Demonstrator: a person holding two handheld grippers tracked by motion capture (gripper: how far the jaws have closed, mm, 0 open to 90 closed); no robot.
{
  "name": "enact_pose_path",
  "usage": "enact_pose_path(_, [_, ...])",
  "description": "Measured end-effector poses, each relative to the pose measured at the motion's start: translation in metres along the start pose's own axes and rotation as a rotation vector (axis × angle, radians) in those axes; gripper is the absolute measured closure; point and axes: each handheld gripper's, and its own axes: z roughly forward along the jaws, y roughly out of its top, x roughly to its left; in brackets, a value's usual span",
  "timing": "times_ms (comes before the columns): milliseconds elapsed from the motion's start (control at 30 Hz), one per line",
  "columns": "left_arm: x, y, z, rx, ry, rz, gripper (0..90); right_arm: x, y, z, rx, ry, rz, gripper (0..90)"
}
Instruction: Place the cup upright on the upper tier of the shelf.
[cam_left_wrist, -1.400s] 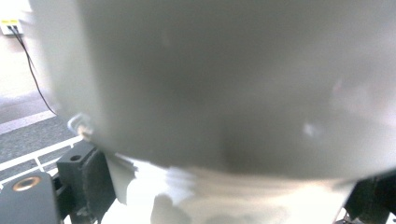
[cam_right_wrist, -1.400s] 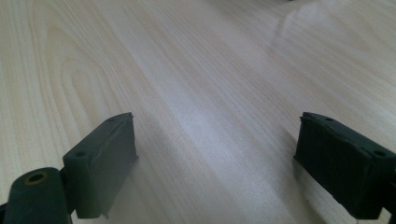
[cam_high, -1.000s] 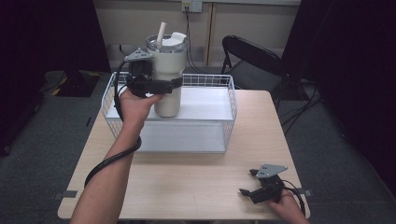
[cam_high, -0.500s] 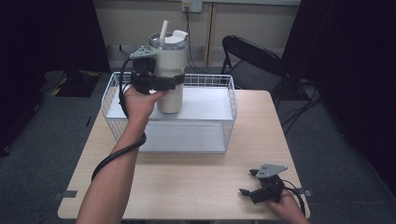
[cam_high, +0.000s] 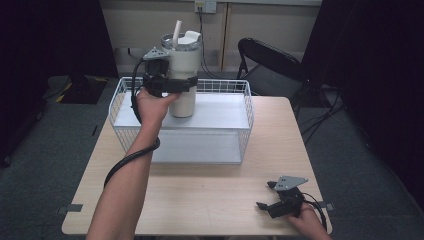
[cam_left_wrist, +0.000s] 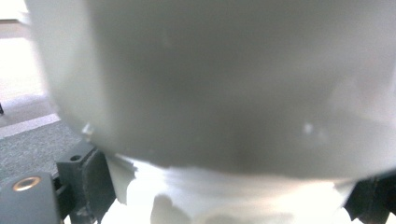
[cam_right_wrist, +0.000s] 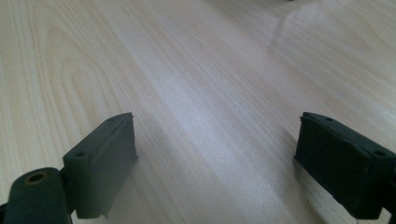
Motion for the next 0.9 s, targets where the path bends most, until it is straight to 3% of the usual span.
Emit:
enact_pose_path(267, [0.004, -0.005, 0.002, -0.021, 0.019, -0.007, 9.3, 0.000, 0.000, 0.000, 0.000, 0.000, 0.000, 11.6])
enact_pose_path(633, [-0.001, -0.018, -0.011, -0.054, 0.006, 0.059, 8.9, 0.000, 0.000, 0.000, 0.000, -0.001, 0.000, 11.7])
enact_pose_path(800, [-0.004, -0.024, -0.016, -0.071, 0.002, 0.110, 8.8, 0.000, 0.000, 0.000, 0.000, -0.001, 0.000, 11.7])
enact_pose_path(900, [-0.005, -0.027, -0.016, -0.085, -0.001, 0.111, 8.7, 0.000, 0.000, 0.000, 0.000, -0.001, 0.000, 11.7])
